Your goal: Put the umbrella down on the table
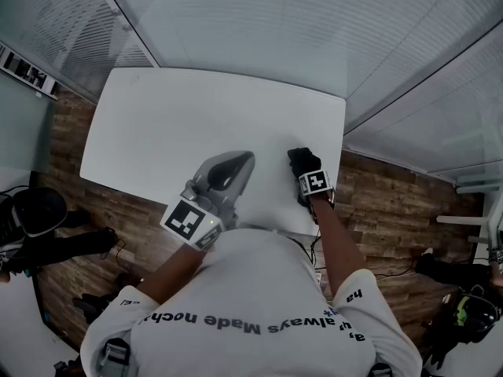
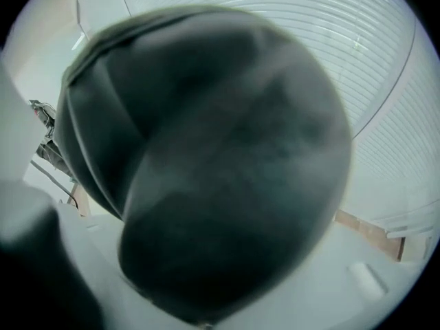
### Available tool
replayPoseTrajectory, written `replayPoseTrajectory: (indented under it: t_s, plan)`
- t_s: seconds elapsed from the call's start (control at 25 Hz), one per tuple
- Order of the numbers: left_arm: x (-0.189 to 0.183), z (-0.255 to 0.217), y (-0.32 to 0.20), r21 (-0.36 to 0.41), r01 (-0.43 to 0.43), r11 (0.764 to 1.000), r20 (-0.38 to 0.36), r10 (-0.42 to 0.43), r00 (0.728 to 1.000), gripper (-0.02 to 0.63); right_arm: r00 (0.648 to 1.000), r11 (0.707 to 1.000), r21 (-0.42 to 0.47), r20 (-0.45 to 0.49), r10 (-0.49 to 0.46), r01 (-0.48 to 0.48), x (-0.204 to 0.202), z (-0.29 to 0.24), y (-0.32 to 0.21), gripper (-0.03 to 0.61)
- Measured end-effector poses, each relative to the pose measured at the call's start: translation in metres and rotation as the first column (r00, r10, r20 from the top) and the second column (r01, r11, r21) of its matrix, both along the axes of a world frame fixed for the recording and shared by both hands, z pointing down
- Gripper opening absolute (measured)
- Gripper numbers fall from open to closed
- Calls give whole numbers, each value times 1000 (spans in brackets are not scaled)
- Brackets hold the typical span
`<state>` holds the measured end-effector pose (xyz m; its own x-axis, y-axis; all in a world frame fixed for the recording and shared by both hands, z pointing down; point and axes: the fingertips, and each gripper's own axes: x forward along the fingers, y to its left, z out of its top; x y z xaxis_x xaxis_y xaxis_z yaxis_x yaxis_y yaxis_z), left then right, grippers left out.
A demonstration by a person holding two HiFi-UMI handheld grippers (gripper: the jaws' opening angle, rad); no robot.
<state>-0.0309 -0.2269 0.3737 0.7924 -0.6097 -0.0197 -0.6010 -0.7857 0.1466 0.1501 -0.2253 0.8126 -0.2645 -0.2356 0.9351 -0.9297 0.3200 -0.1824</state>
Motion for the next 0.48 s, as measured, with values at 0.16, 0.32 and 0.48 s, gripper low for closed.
replayPoseTrajectory:
  t_s: [0.16,0.32,0.48]
  plan:
    - [3,2,-1,-2,-8,1000,1,8,1000,3,1000,1000,14,8,12,-12,3,-3,3,278]
    - [5,3,-2,-4,-14,1000,1,14,1000,3,1000,999,36,19,23,-24,4,-8,2,281]
    - [8,3,-4,-2,-22,1000,-1,22,1000,3,999,997,70,33,30,-32,5,-19,1,279]
